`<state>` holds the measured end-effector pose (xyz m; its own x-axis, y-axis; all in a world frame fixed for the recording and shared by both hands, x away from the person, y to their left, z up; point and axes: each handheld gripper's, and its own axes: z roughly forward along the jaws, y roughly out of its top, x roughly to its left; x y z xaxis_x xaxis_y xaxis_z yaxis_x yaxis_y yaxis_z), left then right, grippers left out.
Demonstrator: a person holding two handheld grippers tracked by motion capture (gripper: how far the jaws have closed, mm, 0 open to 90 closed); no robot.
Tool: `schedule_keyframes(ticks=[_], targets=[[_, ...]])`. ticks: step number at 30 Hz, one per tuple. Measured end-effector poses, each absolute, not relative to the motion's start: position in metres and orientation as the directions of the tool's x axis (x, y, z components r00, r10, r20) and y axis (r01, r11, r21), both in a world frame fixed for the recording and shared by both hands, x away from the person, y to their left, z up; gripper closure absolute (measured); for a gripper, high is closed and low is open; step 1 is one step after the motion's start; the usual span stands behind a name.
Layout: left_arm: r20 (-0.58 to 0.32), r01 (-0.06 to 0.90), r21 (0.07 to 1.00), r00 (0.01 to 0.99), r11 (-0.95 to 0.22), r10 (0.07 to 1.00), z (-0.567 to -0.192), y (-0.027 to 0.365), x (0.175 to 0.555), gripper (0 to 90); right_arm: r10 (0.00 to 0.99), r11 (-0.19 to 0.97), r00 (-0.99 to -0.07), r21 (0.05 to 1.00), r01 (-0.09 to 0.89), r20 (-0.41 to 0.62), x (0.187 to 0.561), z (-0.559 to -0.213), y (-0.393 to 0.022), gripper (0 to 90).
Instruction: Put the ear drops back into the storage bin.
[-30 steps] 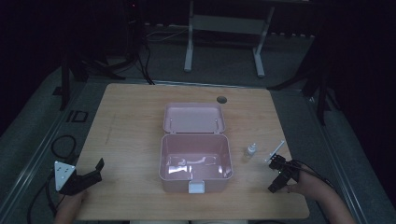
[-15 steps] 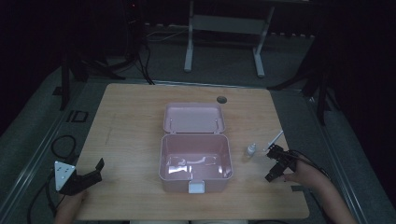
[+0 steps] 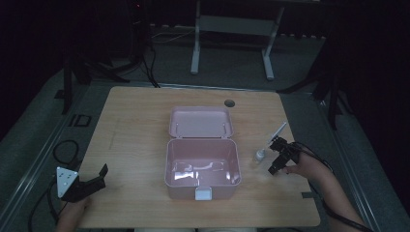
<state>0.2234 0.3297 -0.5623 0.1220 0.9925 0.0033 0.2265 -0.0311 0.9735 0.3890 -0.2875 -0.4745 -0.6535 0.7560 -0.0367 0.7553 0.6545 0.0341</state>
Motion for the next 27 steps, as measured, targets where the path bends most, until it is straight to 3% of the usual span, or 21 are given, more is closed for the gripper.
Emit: schedule_keyframes(ticks=[27], targets=[[0.004, 0.224, 0.974, 0.127, -0.033, 0.992, -0.562, 0.33, 0.223, 0.3, 0.738, 0.674, -0.675, 0.035, 0.738, 0.021, 0.432, -0.482, -0.241, 20.9]])
